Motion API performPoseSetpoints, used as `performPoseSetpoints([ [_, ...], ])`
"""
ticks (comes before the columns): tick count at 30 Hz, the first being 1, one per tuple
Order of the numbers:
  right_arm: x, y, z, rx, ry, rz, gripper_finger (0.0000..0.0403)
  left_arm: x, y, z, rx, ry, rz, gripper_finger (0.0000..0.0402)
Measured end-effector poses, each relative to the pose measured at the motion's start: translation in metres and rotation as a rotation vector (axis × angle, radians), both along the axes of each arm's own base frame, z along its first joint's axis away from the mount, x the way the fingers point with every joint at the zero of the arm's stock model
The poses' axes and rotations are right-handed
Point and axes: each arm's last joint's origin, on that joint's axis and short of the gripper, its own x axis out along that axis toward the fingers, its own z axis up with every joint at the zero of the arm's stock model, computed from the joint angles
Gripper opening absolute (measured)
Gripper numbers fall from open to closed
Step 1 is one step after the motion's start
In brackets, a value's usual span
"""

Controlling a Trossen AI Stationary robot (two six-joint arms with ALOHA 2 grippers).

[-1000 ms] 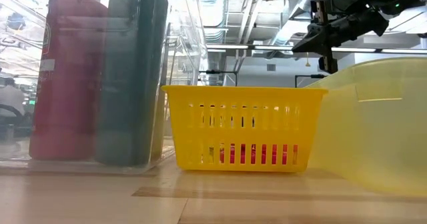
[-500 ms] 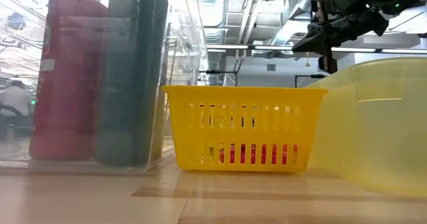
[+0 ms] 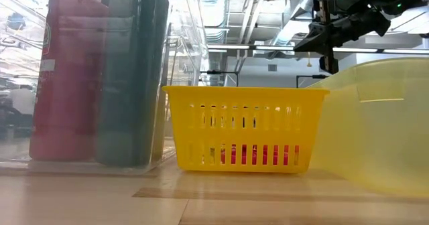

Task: Pick & Place Paint Supplies
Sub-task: Put the pink bottle into the transparent bin

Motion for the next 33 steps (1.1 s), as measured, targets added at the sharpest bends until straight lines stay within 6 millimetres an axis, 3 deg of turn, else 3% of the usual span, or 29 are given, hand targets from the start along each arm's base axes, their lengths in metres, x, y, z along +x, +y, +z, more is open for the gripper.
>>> performPoseSetpoints([
  [26, 0.0, 0.0, 0.0, -0.021, 0.005, -0.003, 0.0, -0.019, -0.029, -0.028, 0.011, -0.074, -0.034, 0.0106],
  [28, 0.0, 0.0, 0.0, -0.022, 0.005, -0.004, 0.0, -0.02, -0.029, -0.029, 0.01, -0.074, -0.036, 0.0119],
  [33, 0.0, 0.0, 0.0, -0.025, 0.005, -0.002, 0.0, -0.02, -0.029, -0.029, 0.009, -0.072, -0.037, 0.0196],
])
